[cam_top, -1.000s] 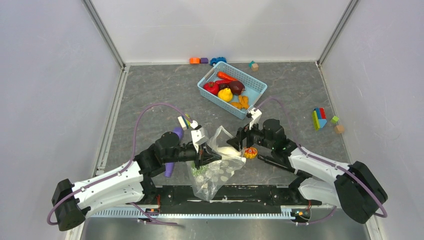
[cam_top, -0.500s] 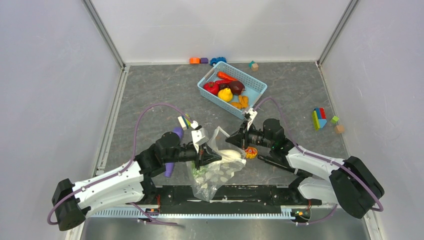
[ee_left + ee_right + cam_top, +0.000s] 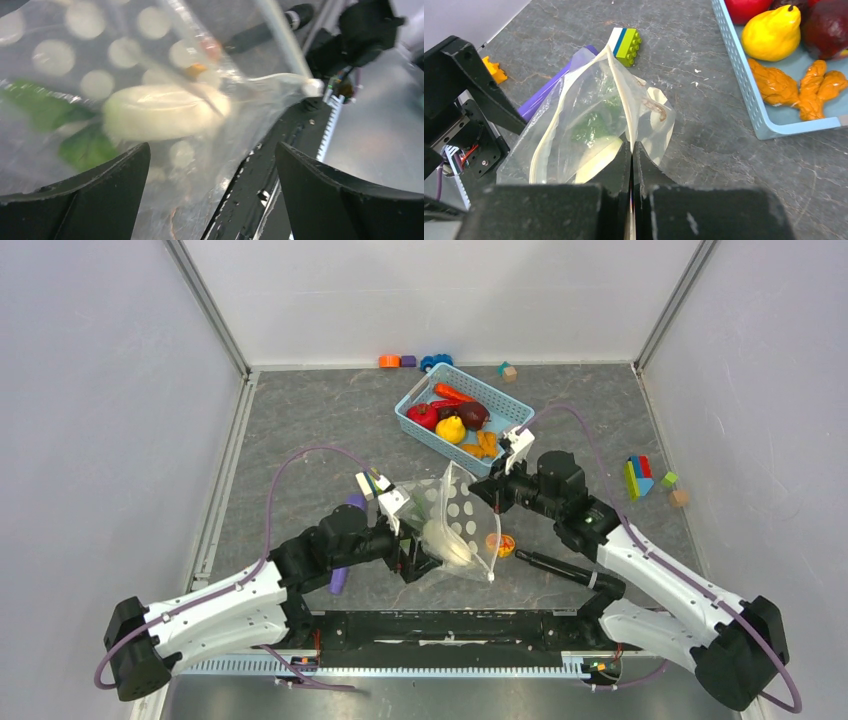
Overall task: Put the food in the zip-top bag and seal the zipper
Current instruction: Adjust the zipper on the food storage bag.
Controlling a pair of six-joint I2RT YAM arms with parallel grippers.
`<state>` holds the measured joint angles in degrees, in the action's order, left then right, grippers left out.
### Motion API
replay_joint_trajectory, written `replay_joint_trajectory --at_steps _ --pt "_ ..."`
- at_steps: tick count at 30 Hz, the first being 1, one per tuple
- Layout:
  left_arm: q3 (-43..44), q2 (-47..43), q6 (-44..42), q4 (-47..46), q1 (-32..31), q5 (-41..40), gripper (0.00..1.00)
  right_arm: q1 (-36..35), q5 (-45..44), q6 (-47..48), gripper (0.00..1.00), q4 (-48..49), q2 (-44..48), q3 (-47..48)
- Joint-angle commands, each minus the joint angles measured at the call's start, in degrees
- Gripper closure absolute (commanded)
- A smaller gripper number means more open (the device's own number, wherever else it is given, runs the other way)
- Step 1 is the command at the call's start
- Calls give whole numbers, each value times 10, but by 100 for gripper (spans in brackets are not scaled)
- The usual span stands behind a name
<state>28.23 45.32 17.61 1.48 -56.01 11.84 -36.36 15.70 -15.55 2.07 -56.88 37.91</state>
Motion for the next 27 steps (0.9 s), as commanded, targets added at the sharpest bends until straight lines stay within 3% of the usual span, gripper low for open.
replay_joint_trajectory --at_steps 1,11,21,27 --pt "89 19 53 112 -1 -123 0 1 -26 19 100 -143 -9 90" --pt "250 76 153 230 -1 -252 0 -53 -187 -24 100 -242 -62 232" --pt "384 222 253 380 -9 -379 0 -160 -428 -138 100 -205 -142 276" --pt "434 302 294 428 -9 -461 0 -195 -456 -124 100 -178 -164 314"
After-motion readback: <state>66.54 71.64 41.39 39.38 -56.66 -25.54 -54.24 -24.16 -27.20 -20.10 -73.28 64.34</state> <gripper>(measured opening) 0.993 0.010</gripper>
